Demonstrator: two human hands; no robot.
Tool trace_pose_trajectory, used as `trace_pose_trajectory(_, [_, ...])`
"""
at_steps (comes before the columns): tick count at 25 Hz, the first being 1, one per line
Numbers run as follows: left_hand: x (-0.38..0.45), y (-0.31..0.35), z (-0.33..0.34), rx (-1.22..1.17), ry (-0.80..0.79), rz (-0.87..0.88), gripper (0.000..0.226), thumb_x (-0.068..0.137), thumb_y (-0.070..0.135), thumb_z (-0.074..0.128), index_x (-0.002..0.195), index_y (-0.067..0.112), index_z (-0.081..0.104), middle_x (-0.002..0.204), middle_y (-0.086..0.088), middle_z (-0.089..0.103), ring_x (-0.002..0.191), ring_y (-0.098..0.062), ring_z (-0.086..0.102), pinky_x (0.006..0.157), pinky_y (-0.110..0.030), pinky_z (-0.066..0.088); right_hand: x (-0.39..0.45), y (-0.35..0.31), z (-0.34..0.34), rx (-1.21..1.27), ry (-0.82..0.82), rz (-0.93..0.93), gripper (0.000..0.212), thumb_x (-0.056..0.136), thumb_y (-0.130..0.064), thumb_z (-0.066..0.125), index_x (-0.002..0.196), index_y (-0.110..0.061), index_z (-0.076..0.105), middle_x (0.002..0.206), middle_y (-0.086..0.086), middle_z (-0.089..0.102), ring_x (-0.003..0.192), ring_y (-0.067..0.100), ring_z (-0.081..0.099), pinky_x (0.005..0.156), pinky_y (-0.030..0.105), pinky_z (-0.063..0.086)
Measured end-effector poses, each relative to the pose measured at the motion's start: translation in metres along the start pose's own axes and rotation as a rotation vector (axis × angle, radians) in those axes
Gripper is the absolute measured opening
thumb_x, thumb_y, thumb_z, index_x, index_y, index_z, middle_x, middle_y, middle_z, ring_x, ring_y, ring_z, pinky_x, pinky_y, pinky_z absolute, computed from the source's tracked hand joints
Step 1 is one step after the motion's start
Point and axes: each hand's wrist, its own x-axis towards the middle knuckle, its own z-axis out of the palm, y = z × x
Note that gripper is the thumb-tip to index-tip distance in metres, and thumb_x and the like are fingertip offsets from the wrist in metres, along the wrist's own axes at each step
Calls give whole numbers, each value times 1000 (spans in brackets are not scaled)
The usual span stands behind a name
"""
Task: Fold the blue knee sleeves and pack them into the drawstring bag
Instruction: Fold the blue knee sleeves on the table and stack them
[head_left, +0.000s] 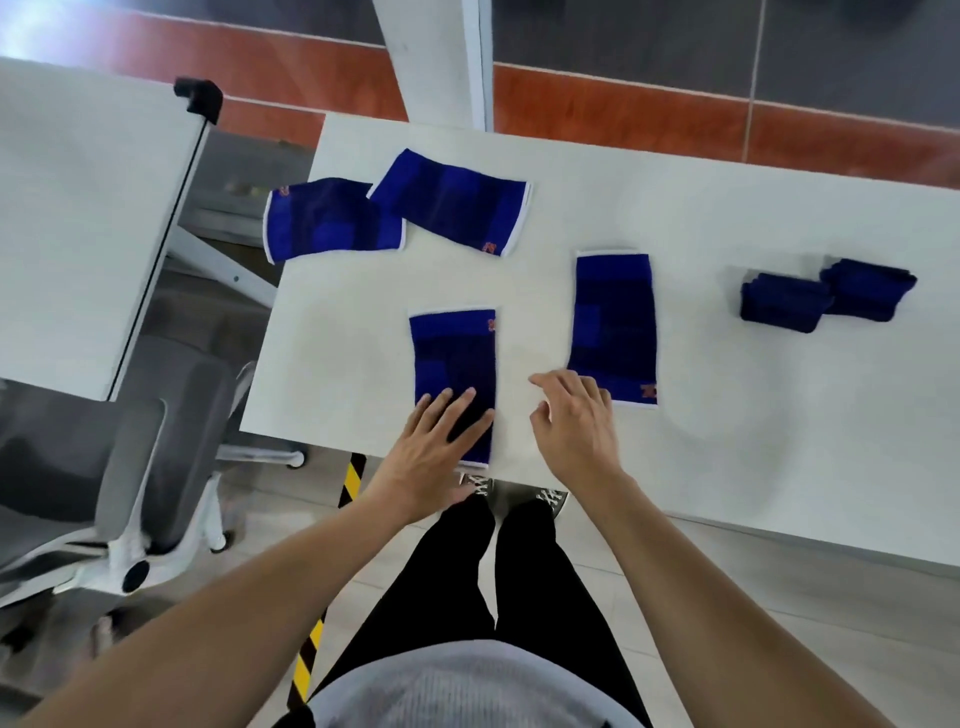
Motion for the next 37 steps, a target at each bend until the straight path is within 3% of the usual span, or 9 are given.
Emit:
trace_pose_trajectory(4, [-10,5,-1,-111,158,135,53,85,12,69,136,16,58,148,-8,53,133,-33,54,103,-52,50,-8,3,-1,-14,-26,-16,47,88,-3,61,132,-19,61,128,-2,64,116,25,55,101,38,40])
trace_pose_trajectory(7, [-8,19,-37,-320,260,97,22,98,20,54,116,17,66,122,0,68,100,-23,67,72,-44,60,-14,1,-2,7,-93,-91,65,83,-1,63,143,-23,51,142,-4,54,131,20,44,112,34,31])
trace_pose_trajectory(10, [13,30,-103,-482,170,130,22,103,32,51,119,32,66,98,12,66,86,-9,62,74,-32,53,-12,3,-3,99,-47,-83,56,84,-13,73,138,-21,58,148,-2,53,138,20,42,116,36,29])
trace_pose_trajectory(14, [58,36,-186,-734,259,18,15,99,22,61,112,27,68,86,20,70,80,1,63,73,-13,46,-12,16,-19,268,88,30,16,92,-22,66,108,-23,67,111,-12,69,114,12,57,102,35,42])
trace_pose_trajectory(16, [92,35,-207,-816,335,-88,11,95,28,68,105,25,66,76,3,71,68,-11,63,66,-25,49,-13,20,-37,494,62,223,5,95,-29,64,95,-25,65,90,-13,69,88,2,60,79,23,48])
trace_pose_trajectory(19, [150,35,-205,-847,250,-195,15,92,30,71,106,26,68,87,-8,75,79,-24,72,77,-40,61,-16,36,-54,758,111,453,10,98,-29,64,95,-20,67,74,-8,69,60,5,65,59,18,44])
trace_pose_trajectory(23, [207,54,-179,-819,62,-204,34,92,7,59,118,26,69,115,2,70,86,-11,68,71,-22,58,-17,66,-62,853,192,600,16,102,-27,57,106,-18,69,78,0,70,56,12,66,54,20,43])
trace_pose_trajectory(29, [266,77,-142,-608,157,-144,27,90,3,59,110,19,68,106,7,69,94,-11,61,88,-28,53,-8,89,-64,845,190,702,9,99,-32,61,107,-29,61,79,-2,70,65,14,63,50,14,43])
trace_pose_trajectory(37, [287,67,-112,-474,176,-215,30,91,5,51,106,25,67,107,10,71,109,-19,54,89,-34,49,10,92,-57,796,147,737,4,98,-30,62,100,-27,61,79,-5,70,67,12,63,47,12,43])
